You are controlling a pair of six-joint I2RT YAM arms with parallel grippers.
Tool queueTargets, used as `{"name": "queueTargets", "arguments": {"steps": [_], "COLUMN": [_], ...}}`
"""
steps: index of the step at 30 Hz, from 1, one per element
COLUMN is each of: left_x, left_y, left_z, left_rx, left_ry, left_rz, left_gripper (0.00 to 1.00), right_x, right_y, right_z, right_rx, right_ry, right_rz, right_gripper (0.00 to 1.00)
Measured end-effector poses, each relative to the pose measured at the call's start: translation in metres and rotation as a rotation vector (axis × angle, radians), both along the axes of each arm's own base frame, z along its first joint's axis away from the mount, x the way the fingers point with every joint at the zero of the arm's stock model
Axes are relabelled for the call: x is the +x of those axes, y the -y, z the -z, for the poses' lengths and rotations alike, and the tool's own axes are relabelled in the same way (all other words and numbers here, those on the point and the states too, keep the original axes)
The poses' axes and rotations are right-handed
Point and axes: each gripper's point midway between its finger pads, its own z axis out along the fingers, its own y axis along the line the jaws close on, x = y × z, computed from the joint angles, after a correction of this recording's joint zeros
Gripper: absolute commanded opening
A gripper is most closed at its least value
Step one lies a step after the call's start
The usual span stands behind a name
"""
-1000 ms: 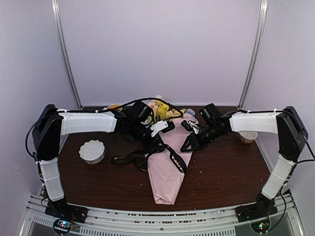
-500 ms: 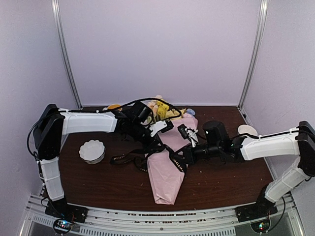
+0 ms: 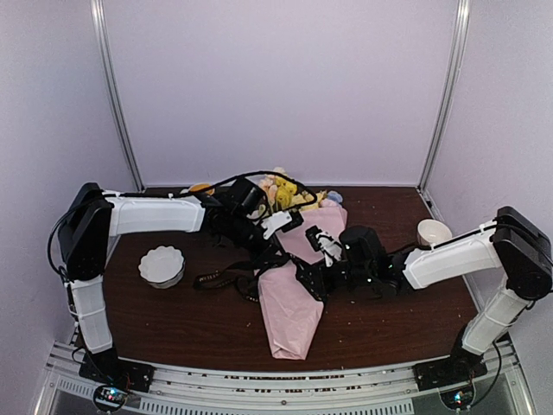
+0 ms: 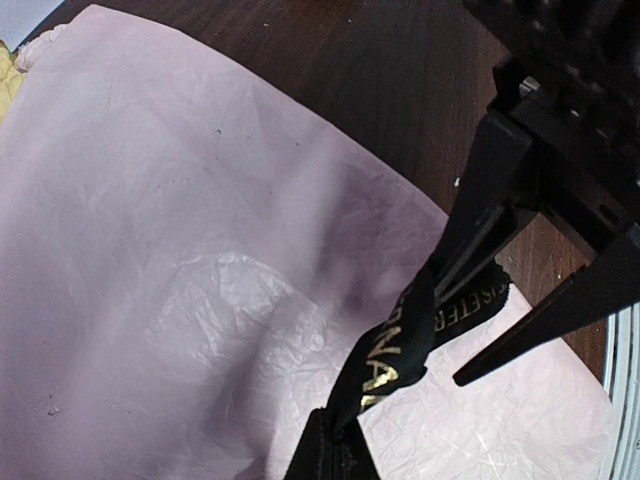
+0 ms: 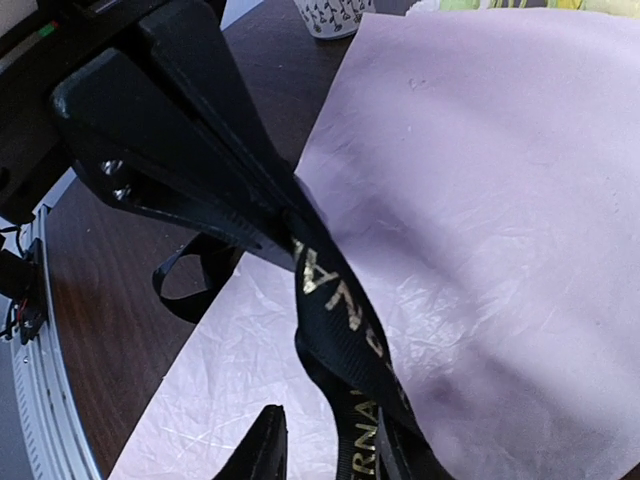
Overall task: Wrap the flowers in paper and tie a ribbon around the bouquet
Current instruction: Cross the ribbon over the folded bouquet.
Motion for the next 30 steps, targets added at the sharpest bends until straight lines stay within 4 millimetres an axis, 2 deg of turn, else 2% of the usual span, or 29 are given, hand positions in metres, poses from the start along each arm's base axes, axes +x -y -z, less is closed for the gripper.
{"name": "queueTargets", "arguments": {"steps": [7,15,18,23,24,25,30], "left_x": [-0.001,-0.002,-0.002,-0.001,-0.001,-0.001,0.001], "left_y": [0.0,0.001,0.001,0.0,0.0,0.0,-0.003], "left_z": [0.002,0.006,0.006,0.006,0.006,0.006,0.01], "left_rx": [0.001,-0.001,-0.002,-0.003,-0.003,-0.004,0.004], "left_ry": [-0.007,-0.023,-0.025,-0.03,-0.03,-0.031,-0.035], "left_rz": [0.003,0.011,0.011,0.005,0.005,0.005,-0.01], "left_gripper": [0.0,0.0,0.0,0.0,0.0,0.04,0.75], "right_x": [0.016,0.028,0.032,0.035,0.035,0.035,0.033], "right_y": [0.006,-0.011,-0.015,-0.019,-0.019,-0.019,-0.017], "right_z": [0.001,0.004,0.006,0.011,0.012,0.012,0.015], "right_rx": [-0.032,-0.037,-0.037,-0.042,-0.045,-0.049,-0.065], "right_ry": [0.043,0.045,0.042,0.027,0.028,0.027,0.009], "right_rz": [0.077,0.067,0.069,0.073,0.072,0.071,0.066], "right_gripper": [0.36,0.36,0.27,0.0,0.0,0.0,0.0]}}
